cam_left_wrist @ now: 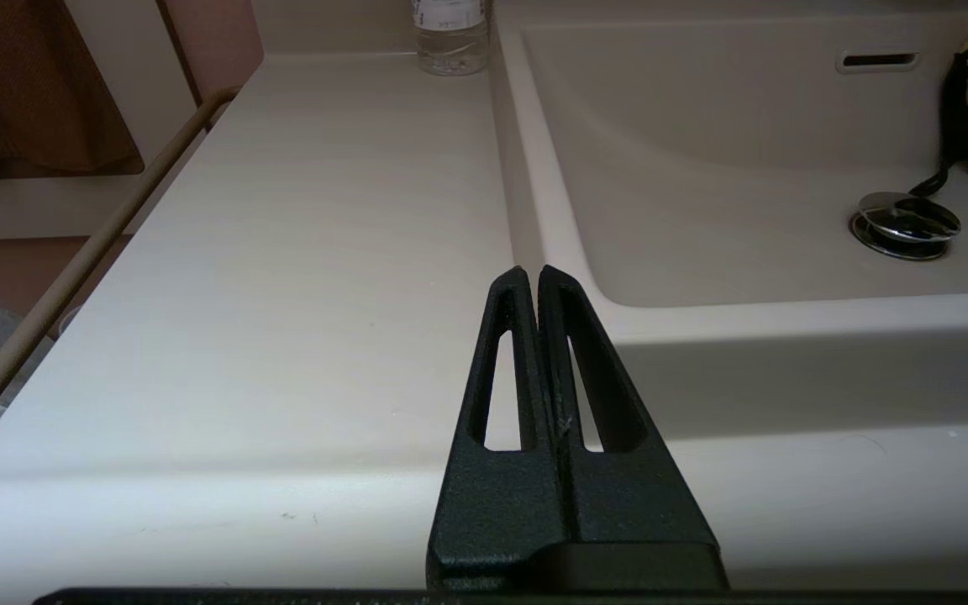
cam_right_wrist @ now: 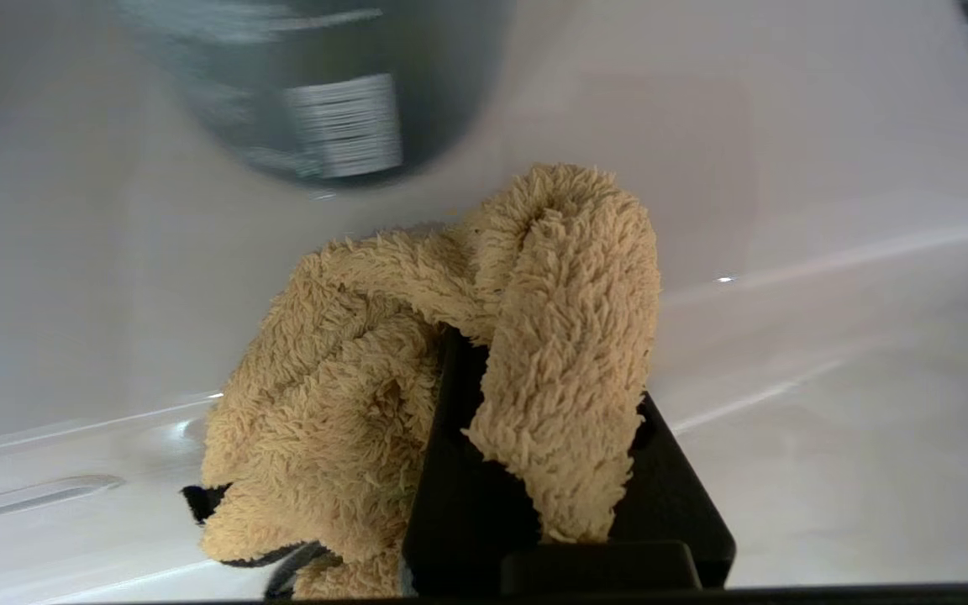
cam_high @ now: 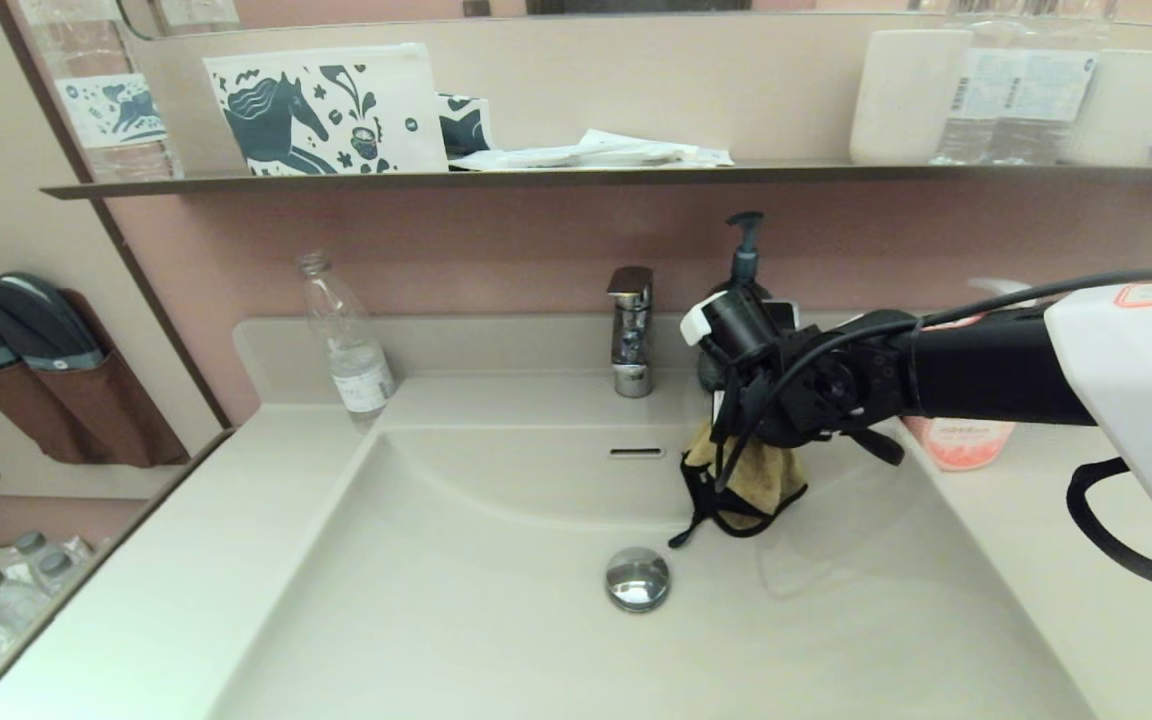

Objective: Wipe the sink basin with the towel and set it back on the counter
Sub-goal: Wipe the sink

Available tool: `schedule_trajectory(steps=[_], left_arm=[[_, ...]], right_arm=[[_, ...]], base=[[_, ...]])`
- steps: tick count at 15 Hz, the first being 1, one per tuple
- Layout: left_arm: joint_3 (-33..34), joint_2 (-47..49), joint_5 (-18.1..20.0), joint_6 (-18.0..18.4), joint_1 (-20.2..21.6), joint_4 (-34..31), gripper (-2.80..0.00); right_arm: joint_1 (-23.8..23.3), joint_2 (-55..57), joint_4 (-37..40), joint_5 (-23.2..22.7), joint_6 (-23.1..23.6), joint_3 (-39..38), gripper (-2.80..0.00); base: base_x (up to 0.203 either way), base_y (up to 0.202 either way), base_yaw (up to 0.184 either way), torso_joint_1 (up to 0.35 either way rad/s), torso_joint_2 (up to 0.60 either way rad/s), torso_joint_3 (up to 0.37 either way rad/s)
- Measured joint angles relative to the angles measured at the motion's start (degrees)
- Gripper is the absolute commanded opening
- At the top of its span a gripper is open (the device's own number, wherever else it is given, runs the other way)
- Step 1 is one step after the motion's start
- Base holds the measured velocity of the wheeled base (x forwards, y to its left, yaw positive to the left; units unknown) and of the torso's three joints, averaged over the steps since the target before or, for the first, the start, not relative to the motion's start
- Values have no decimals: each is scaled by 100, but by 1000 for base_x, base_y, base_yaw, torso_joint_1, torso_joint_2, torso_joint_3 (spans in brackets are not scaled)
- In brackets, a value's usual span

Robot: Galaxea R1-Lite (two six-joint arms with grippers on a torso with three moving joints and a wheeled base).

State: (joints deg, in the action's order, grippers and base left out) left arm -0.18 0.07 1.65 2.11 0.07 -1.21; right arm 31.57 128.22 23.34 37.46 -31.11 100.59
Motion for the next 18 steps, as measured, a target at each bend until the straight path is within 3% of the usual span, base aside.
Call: schedule_trajectory(steps=[11, 18], left_arm=[[0, 0, 0, -2, 0, -2, -280], [2, 0, 0, -2, -7, -2, -280]], right_arm=[[-887, -454, 8, -4, 20, -591, -280], [-919, -1427, 66, -63, 20, -1818, -280]], base=[[0, 0, 0, 0, 0, 0], [0, 0, 0, 0, 0, 0]])
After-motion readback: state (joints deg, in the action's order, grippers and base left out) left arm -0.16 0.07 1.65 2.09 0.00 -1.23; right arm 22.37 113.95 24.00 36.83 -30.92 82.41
